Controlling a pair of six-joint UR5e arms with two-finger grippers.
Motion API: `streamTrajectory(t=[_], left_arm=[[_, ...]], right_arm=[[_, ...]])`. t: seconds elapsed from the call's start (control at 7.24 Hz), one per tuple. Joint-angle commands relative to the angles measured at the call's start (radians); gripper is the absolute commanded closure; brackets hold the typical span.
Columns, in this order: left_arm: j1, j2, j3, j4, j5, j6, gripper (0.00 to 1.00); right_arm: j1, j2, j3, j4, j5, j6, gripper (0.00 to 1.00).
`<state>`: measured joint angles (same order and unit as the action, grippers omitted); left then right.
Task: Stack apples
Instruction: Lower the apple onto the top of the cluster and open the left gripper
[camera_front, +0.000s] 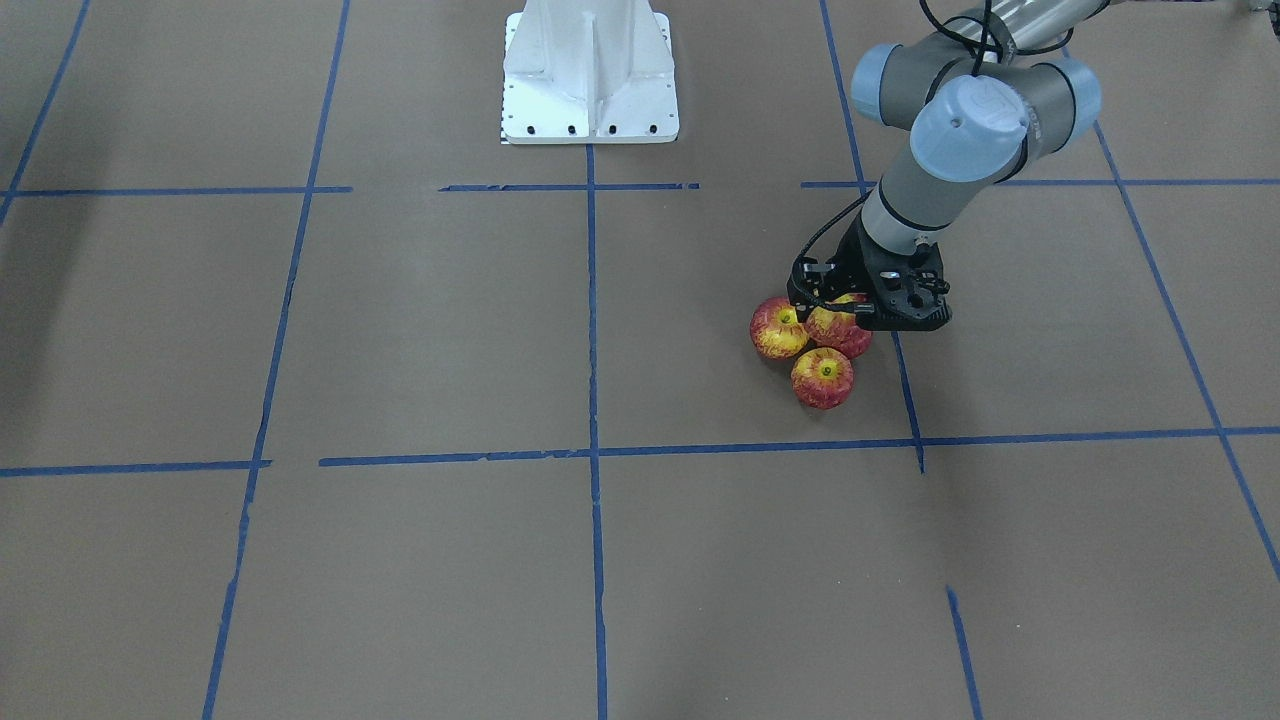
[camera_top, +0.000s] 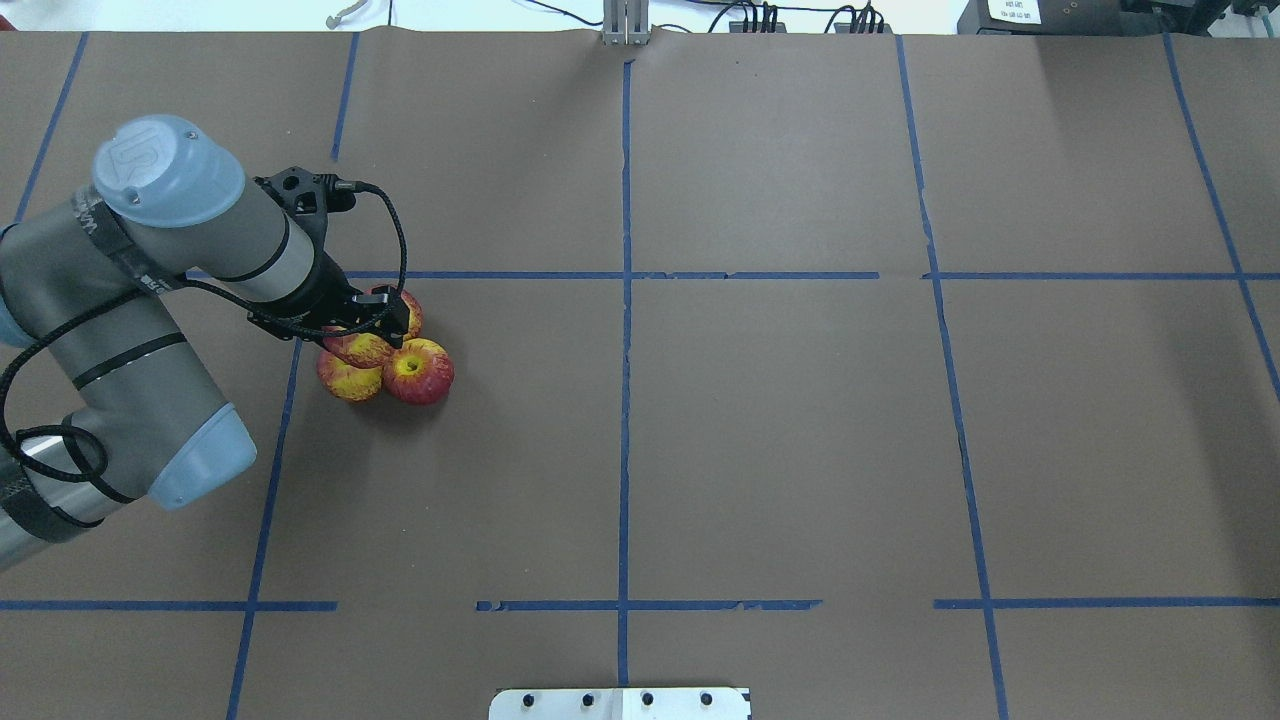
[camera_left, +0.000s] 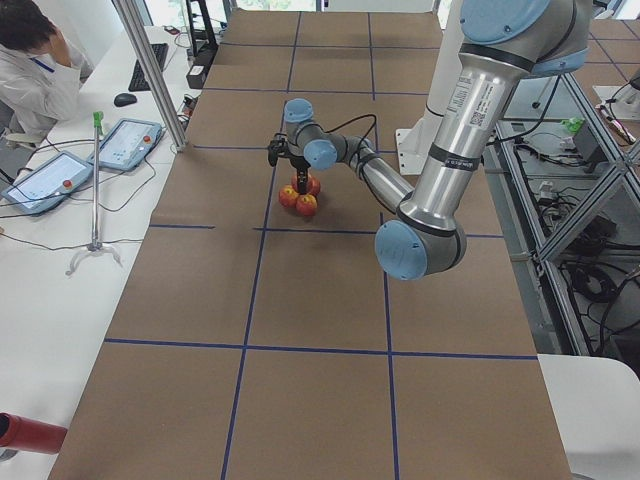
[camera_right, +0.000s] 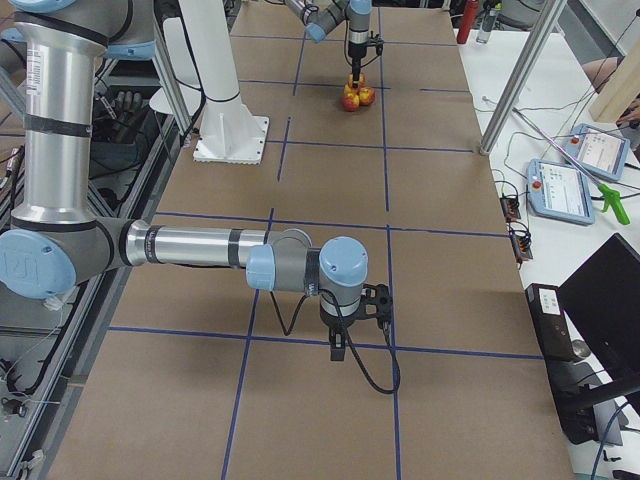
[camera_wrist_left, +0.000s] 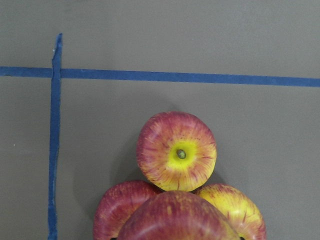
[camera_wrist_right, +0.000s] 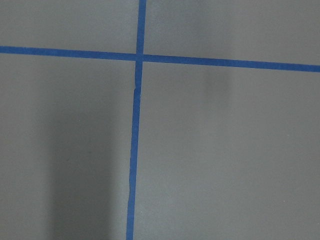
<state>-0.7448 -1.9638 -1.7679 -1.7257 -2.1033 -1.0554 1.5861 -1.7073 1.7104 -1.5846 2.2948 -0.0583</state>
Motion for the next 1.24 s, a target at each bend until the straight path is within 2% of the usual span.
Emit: streamTrajectory(t=[0.0, 0.97, 1.11], left_arm=[[0.008, -0.004, 0.004, 0.0, 0.0, 0.0, 0.94], [0.012, -0.004, 0.018, 0.0, 0.0, 0.0, 0.84], [0.012, -0.004, 0.019, 0.0, 0.0, 0.0, 0.54]], right_arm=[[0.0, 0.0, 0.0, 0.0, 0.0, 0.0, 0.0], [0.0, 0.0, 0.0, 0.0, 0.0, 0.0, 0.0], [0.0, 0.0, 0.0, 0.0, 0.0, 0.0, 0.0]])
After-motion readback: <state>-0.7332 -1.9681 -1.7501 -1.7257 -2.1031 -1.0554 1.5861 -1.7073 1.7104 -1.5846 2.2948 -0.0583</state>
